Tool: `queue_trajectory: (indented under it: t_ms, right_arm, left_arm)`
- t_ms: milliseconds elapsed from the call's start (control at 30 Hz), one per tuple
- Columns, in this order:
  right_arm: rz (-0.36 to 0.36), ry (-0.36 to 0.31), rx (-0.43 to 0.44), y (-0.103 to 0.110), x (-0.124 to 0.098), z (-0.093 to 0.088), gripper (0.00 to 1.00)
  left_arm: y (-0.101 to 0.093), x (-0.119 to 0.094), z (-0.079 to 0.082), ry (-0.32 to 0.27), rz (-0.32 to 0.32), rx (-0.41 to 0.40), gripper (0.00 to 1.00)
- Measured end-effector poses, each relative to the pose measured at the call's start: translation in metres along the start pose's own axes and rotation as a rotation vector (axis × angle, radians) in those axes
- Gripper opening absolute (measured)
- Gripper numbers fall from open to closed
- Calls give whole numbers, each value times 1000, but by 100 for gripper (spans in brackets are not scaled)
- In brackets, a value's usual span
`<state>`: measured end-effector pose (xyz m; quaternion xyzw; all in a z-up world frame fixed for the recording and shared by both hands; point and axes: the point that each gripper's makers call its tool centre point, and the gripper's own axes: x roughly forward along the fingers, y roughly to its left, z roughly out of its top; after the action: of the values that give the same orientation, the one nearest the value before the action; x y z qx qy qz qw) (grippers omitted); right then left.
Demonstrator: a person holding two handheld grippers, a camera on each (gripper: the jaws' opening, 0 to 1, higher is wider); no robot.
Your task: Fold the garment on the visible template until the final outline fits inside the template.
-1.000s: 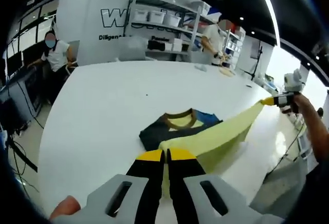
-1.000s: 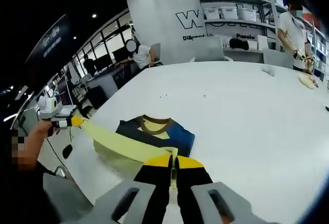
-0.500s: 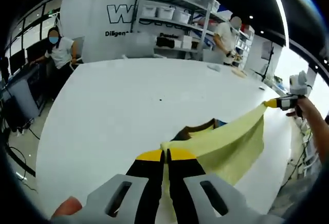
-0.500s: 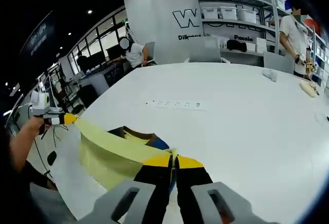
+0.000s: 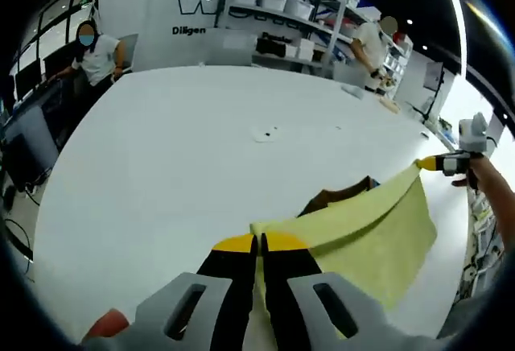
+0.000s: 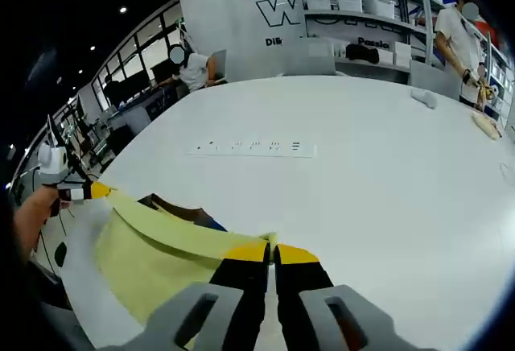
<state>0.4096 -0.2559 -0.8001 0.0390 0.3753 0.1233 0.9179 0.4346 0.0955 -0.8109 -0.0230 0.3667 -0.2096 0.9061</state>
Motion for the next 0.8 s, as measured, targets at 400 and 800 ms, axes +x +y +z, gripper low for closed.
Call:
queue_trajectory:
  t_ms: [400, 800]
  right_arm:
    - [-58, 47, -48, -16, 41, -23, 0]
    - [-117, 104, -206, -20, 54, -38, 0]
  left_arm:
    - [12, 28, -17, 30, 38, 27, 0]
    - [18, 38, -28, 32, 66, 111, 0]
